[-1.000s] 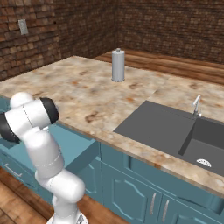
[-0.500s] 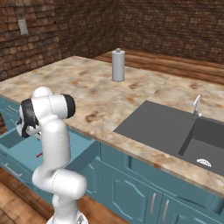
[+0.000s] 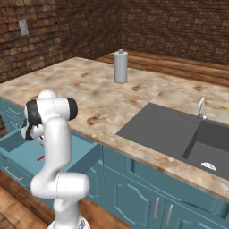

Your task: Take a straw from the drawer in front and place it inside the glass cup on the dining counter.

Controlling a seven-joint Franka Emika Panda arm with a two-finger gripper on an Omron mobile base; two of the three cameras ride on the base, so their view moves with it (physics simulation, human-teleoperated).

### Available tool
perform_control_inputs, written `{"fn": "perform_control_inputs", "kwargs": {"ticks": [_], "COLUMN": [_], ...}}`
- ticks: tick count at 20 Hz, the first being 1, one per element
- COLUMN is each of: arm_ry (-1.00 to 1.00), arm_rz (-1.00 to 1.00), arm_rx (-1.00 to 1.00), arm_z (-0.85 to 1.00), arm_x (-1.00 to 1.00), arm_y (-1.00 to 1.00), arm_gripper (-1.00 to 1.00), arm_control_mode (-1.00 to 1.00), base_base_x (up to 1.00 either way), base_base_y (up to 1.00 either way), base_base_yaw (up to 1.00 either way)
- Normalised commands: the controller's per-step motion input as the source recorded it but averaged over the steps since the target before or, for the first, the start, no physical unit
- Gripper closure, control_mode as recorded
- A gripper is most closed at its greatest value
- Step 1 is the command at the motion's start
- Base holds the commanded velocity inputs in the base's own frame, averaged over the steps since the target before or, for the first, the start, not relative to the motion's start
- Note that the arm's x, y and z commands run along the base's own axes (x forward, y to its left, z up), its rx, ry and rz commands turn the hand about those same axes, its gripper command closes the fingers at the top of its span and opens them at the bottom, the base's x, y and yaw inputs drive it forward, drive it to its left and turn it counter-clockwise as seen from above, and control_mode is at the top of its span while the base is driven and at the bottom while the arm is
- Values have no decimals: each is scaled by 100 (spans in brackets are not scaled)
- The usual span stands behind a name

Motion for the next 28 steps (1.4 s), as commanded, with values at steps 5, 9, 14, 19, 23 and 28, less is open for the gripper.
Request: {"fn": "perform_control_inputs", "kwargs": {"ticks": [5,9,14,19,23,28], "arm_ry": [1,0,0,0,0,0], "arm_rz": [-4,-5,-5,-4,-2,-1], "arm_rx": [0,0,0,0,1,1], "arm_z": [-31,-20,-22,-24,-21,-18], "arm_x": [11,4,13,17,18,18], "arm_y": [0,0,0,0,0,0], "arm_gripper": [-100,-100,-100,-100,-100,-100], "arm_control_mode": [-100,-100,-100,-100,-100,-100], "base_base_x": [0,0,0,0,0,0], "base_base_y": [0,0,0,0,0,0], "base_base_yaw": [0,0,0,0,0,0]}}
